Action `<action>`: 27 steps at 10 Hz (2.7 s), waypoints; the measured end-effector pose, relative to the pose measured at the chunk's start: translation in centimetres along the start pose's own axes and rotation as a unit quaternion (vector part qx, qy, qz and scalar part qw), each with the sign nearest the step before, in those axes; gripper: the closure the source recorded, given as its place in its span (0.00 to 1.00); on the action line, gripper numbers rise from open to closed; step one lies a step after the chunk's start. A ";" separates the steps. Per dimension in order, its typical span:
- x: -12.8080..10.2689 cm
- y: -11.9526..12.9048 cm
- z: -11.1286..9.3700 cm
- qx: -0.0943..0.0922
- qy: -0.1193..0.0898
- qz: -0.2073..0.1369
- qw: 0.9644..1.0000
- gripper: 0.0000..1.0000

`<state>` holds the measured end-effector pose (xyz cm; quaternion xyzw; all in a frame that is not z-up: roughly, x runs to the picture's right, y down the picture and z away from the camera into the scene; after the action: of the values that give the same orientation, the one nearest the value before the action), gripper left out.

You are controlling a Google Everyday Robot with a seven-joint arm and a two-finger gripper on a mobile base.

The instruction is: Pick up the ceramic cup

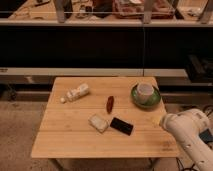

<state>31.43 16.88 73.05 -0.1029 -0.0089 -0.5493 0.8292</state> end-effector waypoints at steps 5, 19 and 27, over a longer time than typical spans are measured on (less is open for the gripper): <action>5.9 -3.4 0.5 0.038 0.054 0.005 0.998 0.26; 15.1 -9.4 6.7 0.069 0.050 0.019 0.996 0.26; 17.1 -8.8 10.7 0.041 0.019 0.034 0.998 0.26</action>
<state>31.24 -0.04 87.10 -0.0586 -0.0116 -0.5219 0.8509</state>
